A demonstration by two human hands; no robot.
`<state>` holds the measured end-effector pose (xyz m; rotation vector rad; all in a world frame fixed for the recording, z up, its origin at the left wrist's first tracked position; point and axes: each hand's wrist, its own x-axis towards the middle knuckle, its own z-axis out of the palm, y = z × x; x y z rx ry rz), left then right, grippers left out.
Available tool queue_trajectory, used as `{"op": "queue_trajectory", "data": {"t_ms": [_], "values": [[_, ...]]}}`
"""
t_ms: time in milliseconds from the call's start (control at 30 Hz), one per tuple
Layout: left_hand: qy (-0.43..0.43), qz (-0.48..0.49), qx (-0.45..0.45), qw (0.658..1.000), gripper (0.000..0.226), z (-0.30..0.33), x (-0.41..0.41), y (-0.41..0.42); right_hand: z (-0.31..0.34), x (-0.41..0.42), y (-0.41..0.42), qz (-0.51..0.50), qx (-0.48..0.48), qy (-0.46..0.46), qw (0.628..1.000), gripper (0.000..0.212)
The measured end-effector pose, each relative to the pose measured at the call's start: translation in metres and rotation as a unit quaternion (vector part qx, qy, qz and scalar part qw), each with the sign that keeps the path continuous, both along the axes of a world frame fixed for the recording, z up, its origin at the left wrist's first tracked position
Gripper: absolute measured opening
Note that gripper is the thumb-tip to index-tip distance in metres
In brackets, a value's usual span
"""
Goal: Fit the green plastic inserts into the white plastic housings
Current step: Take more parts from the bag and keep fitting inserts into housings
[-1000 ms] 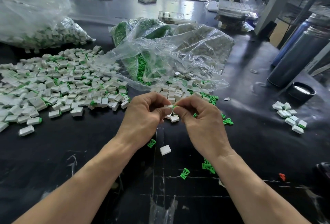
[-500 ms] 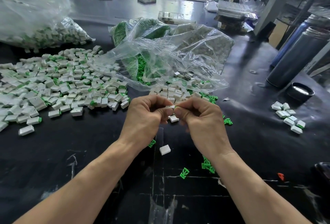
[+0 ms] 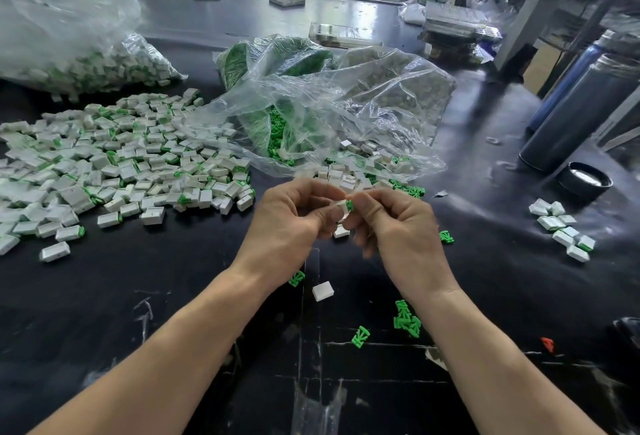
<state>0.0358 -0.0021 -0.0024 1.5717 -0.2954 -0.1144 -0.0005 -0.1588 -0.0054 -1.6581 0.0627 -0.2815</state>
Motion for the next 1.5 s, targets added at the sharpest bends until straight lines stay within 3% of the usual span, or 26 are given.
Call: {"op": "queue_trajectory", "data": {"t_ms": [333, 567, 900, 1200, 1400, 1500], "values": [[-0.017, -0.04, -0.054, 0.998, 0.006, -0.001, -0.01, -0.011, 0.006, -0.004, 0.011, 0.012, 0.029, 0.091, 0.995, 0.078], [-0.013, -0.071, -0.065, 0.995, 0.007, -0.002, -0.012, -0.016, 0.005, -0.003, 0.017, -0.003, 0.092, 0.094, 0.991, 0.071], [-0.016, -0.034, 0.003, 0.999, 0.008, 0.001, -0.016, -0.017, -0.01, 0.007, 0.016, -0.056, -0.024, 0.066, 0.996, 0.051], [-0.033, -0.015, 0.015, 0.999, 0.003, 0.002, -0.018, -0.018, -0.009, 0.007, 0.019, -0.101, -0.065, 0.047, 0.992, 0.052], [-0.035, -0.01, 0.002, 0.999, 0.003, 0.003, -0.018, -0.017, -0.012, 0.008, 0.021, -0.08, 0.017, 0.052, 0.995, 0.055], [-0.034, -0.009, 0.013, 0.999, 0.004, 0.004, -0.017, -0.016, -0.013, 0.008, 0.019, -0.058, 0.032, 0.057, 0.996, 0.071]]}}
